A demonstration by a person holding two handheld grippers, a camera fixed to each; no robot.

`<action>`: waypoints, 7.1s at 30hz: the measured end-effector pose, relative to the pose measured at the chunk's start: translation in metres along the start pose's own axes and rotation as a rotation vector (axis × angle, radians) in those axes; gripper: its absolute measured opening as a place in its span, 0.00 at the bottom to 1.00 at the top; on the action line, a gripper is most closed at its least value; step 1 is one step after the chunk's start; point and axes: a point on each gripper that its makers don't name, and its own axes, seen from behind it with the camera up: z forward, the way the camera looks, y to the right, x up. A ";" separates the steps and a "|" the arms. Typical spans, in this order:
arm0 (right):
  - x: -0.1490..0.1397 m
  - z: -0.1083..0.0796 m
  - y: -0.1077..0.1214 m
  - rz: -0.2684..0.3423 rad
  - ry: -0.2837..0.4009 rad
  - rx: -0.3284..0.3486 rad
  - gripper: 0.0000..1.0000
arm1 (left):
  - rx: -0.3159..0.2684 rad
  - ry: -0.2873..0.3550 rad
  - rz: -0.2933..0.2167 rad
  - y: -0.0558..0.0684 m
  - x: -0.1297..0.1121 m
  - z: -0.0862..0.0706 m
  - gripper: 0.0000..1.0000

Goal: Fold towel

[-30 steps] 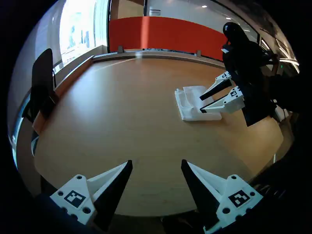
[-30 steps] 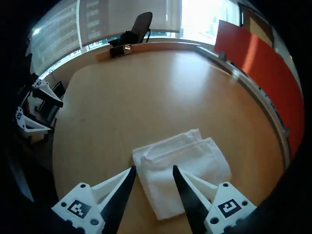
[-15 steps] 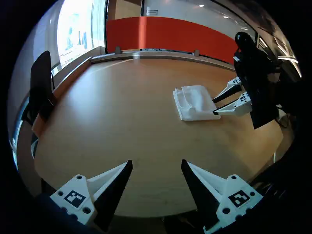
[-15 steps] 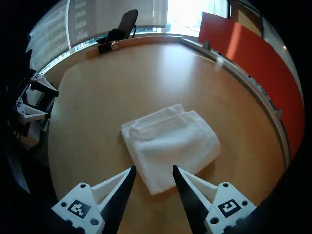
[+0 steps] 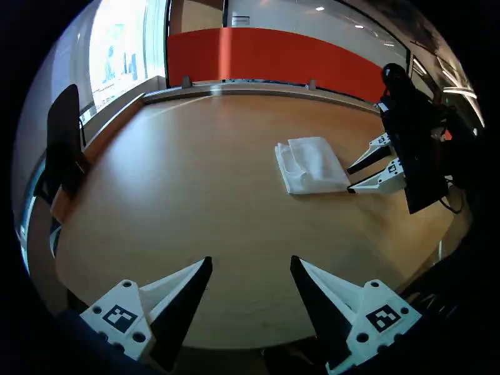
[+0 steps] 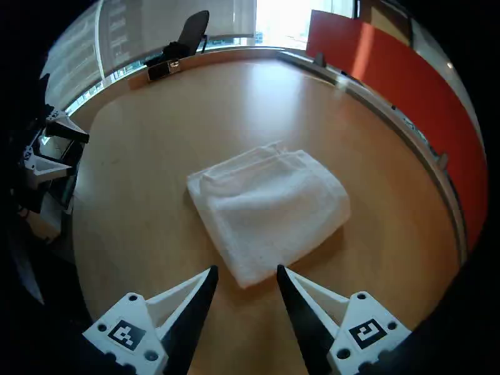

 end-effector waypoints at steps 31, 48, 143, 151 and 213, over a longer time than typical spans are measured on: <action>-0.017 0.012 -0.001 0.084 -0.016 -0.029 0.18 | -0.006 0.000 0.001 0.003 -0.004 -0.003 0.93; 0.010 -0.011 0.017 0.076 0.024 -0.077 0.04 | -0.024 0.010 0.002 0.007 -0.001 0.001 0.93; -0.042 -0.314 0.335 0.123 0.032 -0.473 0.04 | -0.019 0.075 0.037 0.041 0.070 0.024 0.93; -0.063 -0.338 0.363 0.159 0.027 -0.510 0.04 | -0.015 0.072 0.048 0.050 0.076 0.028 0.93; -0.306 -0.358 0.300 0.543 -0.171 -0.491 0.04 | -0.046 0.059 0.112 0.082 0.077 0.023 0.93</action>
